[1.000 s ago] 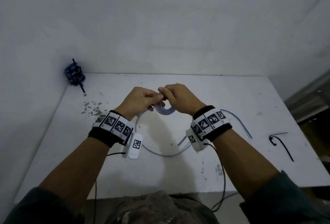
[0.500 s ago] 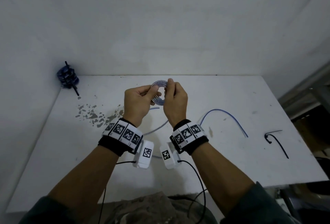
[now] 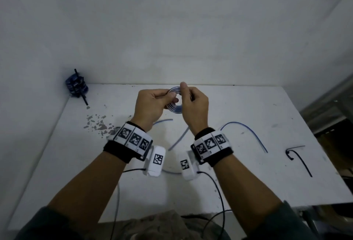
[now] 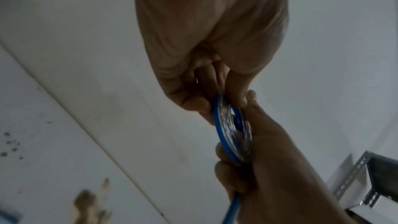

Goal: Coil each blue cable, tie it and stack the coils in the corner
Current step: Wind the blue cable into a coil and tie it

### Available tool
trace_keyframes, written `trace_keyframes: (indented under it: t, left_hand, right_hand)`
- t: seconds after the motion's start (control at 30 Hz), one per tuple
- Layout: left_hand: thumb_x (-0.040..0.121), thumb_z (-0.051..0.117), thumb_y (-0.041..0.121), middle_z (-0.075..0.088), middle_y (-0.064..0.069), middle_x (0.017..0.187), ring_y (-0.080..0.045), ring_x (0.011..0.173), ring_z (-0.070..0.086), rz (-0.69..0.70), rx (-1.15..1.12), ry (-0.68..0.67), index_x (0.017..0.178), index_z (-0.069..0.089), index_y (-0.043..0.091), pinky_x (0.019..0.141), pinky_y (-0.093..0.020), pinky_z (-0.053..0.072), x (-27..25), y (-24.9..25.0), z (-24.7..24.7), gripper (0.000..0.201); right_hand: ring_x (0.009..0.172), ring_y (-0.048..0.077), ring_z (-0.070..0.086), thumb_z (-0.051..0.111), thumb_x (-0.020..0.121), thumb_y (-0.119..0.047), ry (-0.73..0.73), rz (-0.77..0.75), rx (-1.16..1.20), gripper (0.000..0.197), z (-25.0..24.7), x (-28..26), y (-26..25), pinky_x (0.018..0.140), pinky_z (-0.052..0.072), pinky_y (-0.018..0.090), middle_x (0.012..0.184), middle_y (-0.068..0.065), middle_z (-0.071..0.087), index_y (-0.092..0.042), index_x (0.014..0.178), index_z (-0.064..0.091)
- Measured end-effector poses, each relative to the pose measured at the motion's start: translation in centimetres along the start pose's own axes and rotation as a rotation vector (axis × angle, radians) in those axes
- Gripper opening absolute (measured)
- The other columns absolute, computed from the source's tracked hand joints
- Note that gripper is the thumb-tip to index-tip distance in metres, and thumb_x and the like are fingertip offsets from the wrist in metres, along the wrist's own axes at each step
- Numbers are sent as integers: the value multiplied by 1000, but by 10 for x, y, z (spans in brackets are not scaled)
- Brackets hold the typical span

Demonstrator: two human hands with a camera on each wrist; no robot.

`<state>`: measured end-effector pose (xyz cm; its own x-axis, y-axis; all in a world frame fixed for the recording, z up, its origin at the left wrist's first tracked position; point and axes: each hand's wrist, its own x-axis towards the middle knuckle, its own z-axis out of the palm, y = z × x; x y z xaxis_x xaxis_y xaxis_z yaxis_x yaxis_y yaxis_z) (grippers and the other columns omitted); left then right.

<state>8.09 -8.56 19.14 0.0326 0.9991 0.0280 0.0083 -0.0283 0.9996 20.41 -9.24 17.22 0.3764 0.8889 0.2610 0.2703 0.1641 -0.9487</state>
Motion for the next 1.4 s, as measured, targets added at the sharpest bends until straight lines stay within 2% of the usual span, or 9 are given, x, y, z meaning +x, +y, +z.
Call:
trace_keyframes:
  t: [0.1,0.3,0.4,0.6,0.7,0.83,1.1,1.23,1.4]
  left_hand:
    - [91,67,8,76,-14,84,-24,75,71,-57,-53,20,99,76,4,71,-32,60,-7,-11,8,12]
    - [90,69,13,76,-11,79,-21,72,72,-83,155,-235,90,77,7,67,-32,60,-3,-9,-12,9]
    - [87,73,10,74,-6,69,-15,59,66,19,138,-96,84,78,9,59,-26,56,-1,-6,-4,6]
    - [88,72,9,75,-10,75,-26,68,72,-13,-30,45,90,77,7,64,-31,59,-11,-17,15,6]
    - [87,72,11,76,-14,85,-30,79,73,-104,16,-132,94,77,5,75,-39,61,-9,-16,-1,10]
    - [84,74,6,76,-5,76,-15,72,71,-101,133,-259,92,76,9,68,-30,60,-2,-6,-11,8]
    - [84,73,2,76,-15,84,-27,73,72,-53,-75,57,102,75,-1,67,-30,58,-14,-11,15,18]
    - [84,73,3,75,-16,83,-22,71,69,-95,-163,75,100,75,-2,68,-30,57,-16,-13,18,17]
    - [86,70,6,75,-18,93,-25,81,71,-179,-185,-125,98,75,0,73,-30,58,-18,-7,5,14]
  right_hand:
    - [51,2,43,57,100,-28,54,30,71,33,5,-1,1,56,37,20,54,-12,51,-8,75,67]
    - [58,6,58,62,94,-34,-377,-235,-277,29,-23,24,5,61,46,26,66,-5,67,-12,76,70]
    - [57,5,55,66,93,-35,-218,-218,-229,27,-23,21,1,58,42,20,63,-5,63,-13,77,69]
    - [58,-1,52,64,95,-32,69,-26,-5,25,-4,-1,4,61,40,14,63,-12,56,-12,80,61]
    - [57,1,52,66,93,-30,-162,-93,-129,23,-17,8,10,60,40,17,62,-12,56,-15,77,60]
    - [59,5,55,68,91,-36,-437,-153,-290,25,-30,19,4,60,43,20,66,-8,62,-14,81,64]
    - [65,1,60,72,88,-33,61,-134,-76,22,-12,-5,0,63,45,13,70,-11,64,-12,84,65]
    - [69,-3,59,64,95,-19,103,-121,66,13,-7,-14,1,66,44,11,75,-12,63,-6,93,65]
    - [67,-4,58,62,95,-16,-62,-164,-41,7,-23,-3,-1,65,42,9,74,-14,62,-14,89,63]
